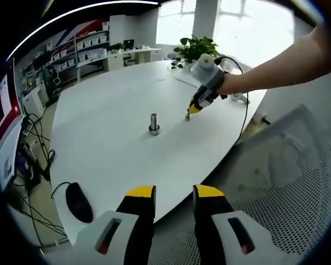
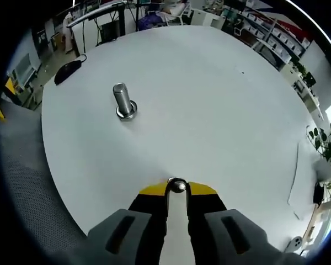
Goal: Place the washer onto the threaded stud by aligning its center hole with the stud, sliding it down to the base, and recovering from edge contact or off-axis alignment until the washer reaches the visible bottom stop.
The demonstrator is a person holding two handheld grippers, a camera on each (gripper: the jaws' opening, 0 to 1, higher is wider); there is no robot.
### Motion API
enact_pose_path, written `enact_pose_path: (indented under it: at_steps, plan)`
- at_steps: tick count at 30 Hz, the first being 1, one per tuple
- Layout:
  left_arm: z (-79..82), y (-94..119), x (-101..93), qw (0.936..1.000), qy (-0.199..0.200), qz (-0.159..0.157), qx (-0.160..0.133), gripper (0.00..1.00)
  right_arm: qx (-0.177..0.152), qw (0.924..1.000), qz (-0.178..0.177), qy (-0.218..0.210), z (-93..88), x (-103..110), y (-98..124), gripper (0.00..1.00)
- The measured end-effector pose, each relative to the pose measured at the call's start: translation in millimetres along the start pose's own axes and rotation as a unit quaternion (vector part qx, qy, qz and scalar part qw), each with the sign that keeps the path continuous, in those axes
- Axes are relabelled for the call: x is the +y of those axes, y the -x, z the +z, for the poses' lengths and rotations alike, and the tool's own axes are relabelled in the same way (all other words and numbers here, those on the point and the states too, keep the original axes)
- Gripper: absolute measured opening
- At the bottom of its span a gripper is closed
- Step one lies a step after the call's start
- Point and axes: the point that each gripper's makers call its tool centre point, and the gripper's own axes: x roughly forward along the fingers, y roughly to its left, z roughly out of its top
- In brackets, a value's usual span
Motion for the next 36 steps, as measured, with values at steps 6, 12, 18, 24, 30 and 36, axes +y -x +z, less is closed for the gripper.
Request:
enact_pose_path:
  at_steps: [6, 12, 18, 24, 30, 36]
  plan:
    - [-0.2, -0.1, 0.2, 1.0000, 0.000, 0.001, 0.000, 0.25, 0.007, 0.9998, 0.004, -0.017, -3.8, 1.2, -9.1, 0.15]
    - [-0.7, -0.2, -0.1, 1.0000, -0.002, 0.000, 0.001, 0.25, 0.013, 0.9997, 0.005, -0.020, -8.0, 2.1, -11.5, 0.15]
    - [-2.0, -0.7, 0.4, 1.0000, -0.001, 0.001, 0.004, 0.25, 0.020, 0.9994, 0.006, -0.026, -13.2, 5.0, -12.9, 0.15]
    - [-0.6, -0.2, 1.2, 1.0000, 0.000, 0.003, 0.001, 0.25, 0.019, 0.9996, 0.003, -0.023, -13.9, 3.6, -9.8, 0.16]
    - [0.2, 0.1, 1.4, 1.0000, 0.001, 0.003, -0.002, 0.25, 0.017, 0.9994, 0.000, -0.030, -16.4, 1.6, -1.3, 0.17]
    - [0.1, 0.0, 0.3, 1.0000, 0.000, 0.001, -0.001, 0.25, -0.005, 0.9984, 0.001, -0.055, -18.6, 3.2, 11.5, 0.18]
